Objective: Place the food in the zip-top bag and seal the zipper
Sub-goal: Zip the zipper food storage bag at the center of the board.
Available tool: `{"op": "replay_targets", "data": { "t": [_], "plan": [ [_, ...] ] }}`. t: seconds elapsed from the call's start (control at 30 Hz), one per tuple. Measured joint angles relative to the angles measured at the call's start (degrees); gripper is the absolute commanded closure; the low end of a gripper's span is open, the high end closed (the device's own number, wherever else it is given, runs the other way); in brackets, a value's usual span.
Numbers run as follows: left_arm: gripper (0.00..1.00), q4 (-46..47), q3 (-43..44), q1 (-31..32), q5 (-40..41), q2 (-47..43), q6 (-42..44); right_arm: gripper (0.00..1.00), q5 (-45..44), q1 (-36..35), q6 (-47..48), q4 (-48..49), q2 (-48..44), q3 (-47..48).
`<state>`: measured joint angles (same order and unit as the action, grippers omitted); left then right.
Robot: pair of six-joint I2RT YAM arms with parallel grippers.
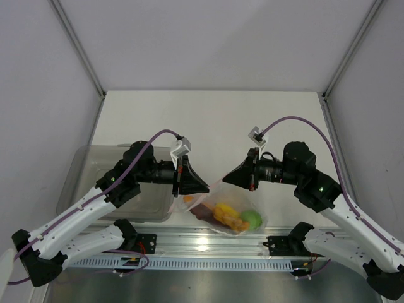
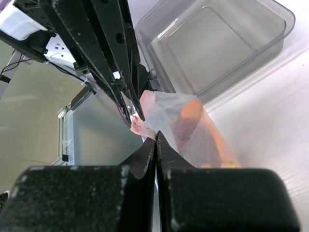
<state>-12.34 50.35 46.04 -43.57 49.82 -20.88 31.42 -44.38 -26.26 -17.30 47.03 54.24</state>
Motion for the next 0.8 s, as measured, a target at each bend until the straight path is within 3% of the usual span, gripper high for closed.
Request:
{"op": "replay_targets", "data": {
  "t": [0.2, 0.37, 0.47, 0.8],
  "plan": [
    [0.99, -1.09, 0.0, 0.0, -0.24, 0.0, -0.02, 0.98, 7.1, 1.4, 2.47, -0.59, 1.84, 1.27],
    [0.99, -2.01, 0.0, 0.0, -0.81, 0.44, -0.02, 0.75, 12.41, 1.62, 5.14, -0.57, 2.84, 1.49],
    [0.99, -2.08, 0.0, 0.0, -1.25, 0.48, -0.02, 0.7, 15.1, 1.62, 6.93, -0.59, 2.8, 1.75],
    [0.99, -2.08, 0.0, 0.0, -1.92, 0.48, -0.07, 0.71, 20.74, 1.64, 11.58, -1.2, 3.34, 2.05]
  ]
}}
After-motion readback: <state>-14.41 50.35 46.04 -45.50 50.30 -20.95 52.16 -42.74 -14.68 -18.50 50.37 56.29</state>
